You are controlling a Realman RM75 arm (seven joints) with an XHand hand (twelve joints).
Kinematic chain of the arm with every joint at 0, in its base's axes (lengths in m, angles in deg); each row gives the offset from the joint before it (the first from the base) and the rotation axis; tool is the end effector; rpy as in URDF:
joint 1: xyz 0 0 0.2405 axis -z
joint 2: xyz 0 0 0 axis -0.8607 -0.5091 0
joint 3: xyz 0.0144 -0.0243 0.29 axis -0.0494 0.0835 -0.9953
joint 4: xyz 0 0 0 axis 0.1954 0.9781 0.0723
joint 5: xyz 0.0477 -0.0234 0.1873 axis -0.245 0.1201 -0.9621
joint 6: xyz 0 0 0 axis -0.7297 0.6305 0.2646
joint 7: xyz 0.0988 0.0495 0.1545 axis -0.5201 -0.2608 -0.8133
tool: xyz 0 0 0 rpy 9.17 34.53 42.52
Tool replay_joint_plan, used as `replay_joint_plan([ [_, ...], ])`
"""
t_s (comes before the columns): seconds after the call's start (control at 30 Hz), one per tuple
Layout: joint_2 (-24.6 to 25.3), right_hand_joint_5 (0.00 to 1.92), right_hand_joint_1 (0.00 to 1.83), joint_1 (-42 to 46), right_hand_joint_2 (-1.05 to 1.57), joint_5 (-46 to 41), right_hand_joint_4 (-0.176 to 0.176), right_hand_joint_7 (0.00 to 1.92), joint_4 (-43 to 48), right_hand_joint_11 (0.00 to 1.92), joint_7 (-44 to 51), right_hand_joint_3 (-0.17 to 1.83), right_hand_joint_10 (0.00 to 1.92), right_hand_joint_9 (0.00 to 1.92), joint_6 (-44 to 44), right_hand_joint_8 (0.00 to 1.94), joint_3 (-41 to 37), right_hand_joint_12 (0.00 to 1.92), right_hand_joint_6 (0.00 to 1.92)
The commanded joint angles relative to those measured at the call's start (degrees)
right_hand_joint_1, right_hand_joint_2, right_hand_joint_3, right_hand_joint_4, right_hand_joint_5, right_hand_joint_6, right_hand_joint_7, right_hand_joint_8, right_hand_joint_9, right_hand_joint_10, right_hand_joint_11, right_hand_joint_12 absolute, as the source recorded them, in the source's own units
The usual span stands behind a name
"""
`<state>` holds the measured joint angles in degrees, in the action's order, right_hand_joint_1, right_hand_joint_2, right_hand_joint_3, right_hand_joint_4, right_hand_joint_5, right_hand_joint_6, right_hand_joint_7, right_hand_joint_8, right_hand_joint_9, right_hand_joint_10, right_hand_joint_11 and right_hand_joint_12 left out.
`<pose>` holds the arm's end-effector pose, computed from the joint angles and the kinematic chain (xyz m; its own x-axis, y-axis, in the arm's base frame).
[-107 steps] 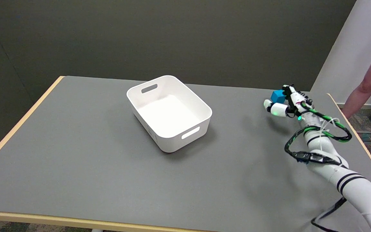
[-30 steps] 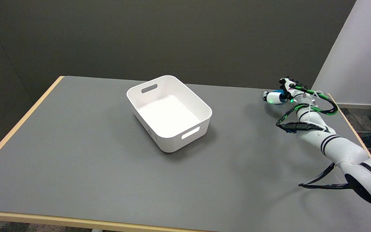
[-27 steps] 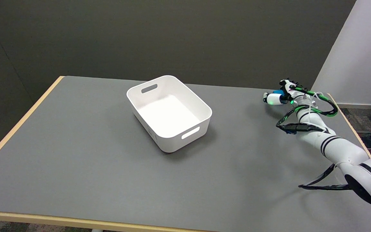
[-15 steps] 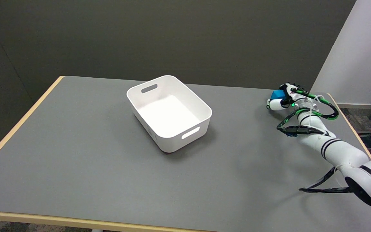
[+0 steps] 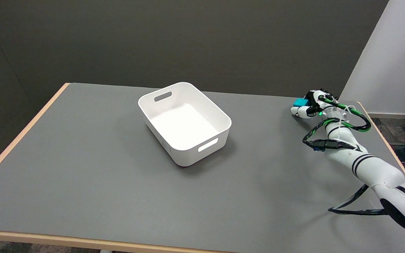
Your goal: Pick up blue wooden cube.
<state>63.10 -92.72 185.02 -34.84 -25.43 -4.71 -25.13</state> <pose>-0.3211 -0.4454 0.5756 0.9162 0.1260 0.3803 -0.3864 0.5289 0.7557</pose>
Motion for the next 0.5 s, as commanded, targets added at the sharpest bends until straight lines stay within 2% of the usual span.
replay_joint_plan([
  [0.03, -2.5, 0.6, 1.1, 13.3, 1.31, -7.7, -0.138, 0.48, -24.1, 0.0, -8.0, 0.16, 1.92, 0.34, 1.1, 1.94, -7.1, 1.92, 1.46],
  [0.23, -5.4, 0.57, 1.08, 27.1, 1.31, -8.7, -0.107, 0.49, -46.1, 0.0, -19.7, 0.19, 1.92, 0.41, 4.9, 1.94, -11.0, 1.92, 1.5],
  [0.27, -5.5, 0.56, 1.08, 28.8, 1.31, -8.6, -0.115, 0.5, -48.9, 0.0, -20.5, 0.18, 1.92, 0.43, 5.3, 1.94, -11.4, 1.92, 1.51],
  [0.33, -5.7, 0.47, 1.1, 31.7, 1.33, -8.2, -0.166, 0.58, -56.1, 0.0, -22.5, 0.15, 1.92, 0.52, 6.0, 1.94, -11.7, 1.92, 1.56],
  [0.4, -6.2, 0.49, 1.11, 36.2, 1.29, -3.9, -0.161, 0.58, -64.5, 0.0, -25.4, 0.21, 1.92, 0.59, 5.9, 1.91, -11.5, 1.92, 1.56],
  [0.47, -6.7, 0.54, 1.12, 39.1, 1.17, 1.5, -0.176, 0.58, -70.0, 0.02, -28.6, 0.43, 1.92, 0.65, 5.5, 1.76, -11.0, 1.92, 1.7],
  [0.5, -7.0, 0.54, 1.12, 40.3, 1.16, 4.7, -0.176, 0.58, -73.1, 0.03, -30.8, 0.44, 1.92, 0.66, 5.2, 1.76, -10.3, 1.92, 1.7],
])
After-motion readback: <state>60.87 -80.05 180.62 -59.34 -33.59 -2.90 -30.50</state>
